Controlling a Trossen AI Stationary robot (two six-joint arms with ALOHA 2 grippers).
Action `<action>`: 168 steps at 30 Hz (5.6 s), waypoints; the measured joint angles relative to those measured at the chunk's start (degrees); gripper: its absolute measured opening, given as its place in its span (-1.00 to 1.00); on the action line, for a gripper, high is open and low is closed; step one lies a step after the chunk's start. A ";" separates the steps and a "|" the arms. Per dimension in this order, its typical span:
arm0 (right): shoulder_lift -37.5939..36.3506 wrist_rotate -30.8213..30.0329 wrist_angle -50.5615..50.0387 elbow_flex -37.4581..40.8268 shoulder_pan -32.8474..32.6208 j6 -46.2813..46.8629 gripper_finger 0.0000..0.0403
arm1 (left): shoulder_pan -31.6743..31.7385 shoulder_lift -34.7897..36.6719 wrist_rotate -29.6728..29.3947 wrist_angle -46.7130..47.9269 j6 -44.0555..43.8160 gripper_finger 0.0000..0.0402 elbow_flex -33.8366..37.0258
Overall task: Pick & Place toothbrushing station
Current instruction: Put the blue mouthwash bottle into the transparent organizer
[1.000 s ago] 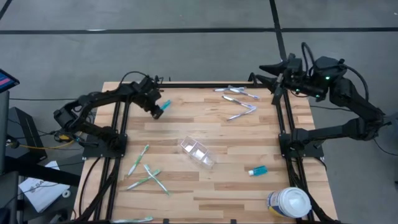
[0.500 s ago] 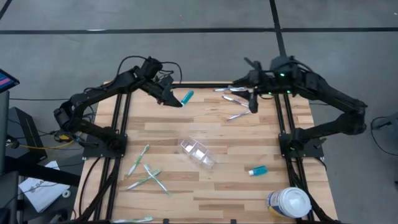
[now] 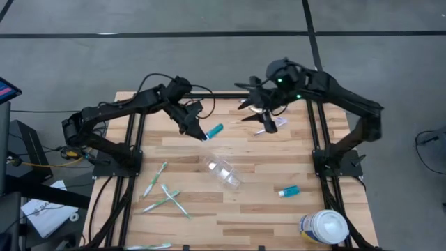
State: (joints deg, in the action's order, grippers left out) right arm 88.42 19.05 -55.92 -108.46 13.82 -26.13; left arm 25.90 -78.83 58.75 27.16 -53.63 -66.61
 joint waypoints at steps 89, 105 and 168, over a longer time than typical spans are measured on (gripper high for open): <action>10.40 -1.28 -9.27 -8.22 -4.87 -4.46 -0.13 | -5.03 -3.78 -1.08 -38.55 -30.33 -0.62 7.50; 15.43 2.49 -8.59 -8.59 -8.44 -5.42 -0.12 | -7.61 -3.95 1.45 -37.65 -30.80 -0.62 7.72; 19.45 11.21 -12.75 -14.30 -7.79 -2.19 -0.16 | -10.11 -4.55 6.16 -48.72 -28.42 -0.62 6.93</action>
State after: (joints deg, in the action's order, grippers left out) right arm 107.87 30.26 -68.67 -122.76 6.04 -28.32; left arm 15.79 -83.37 64.91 -21.56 -82.05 -59.68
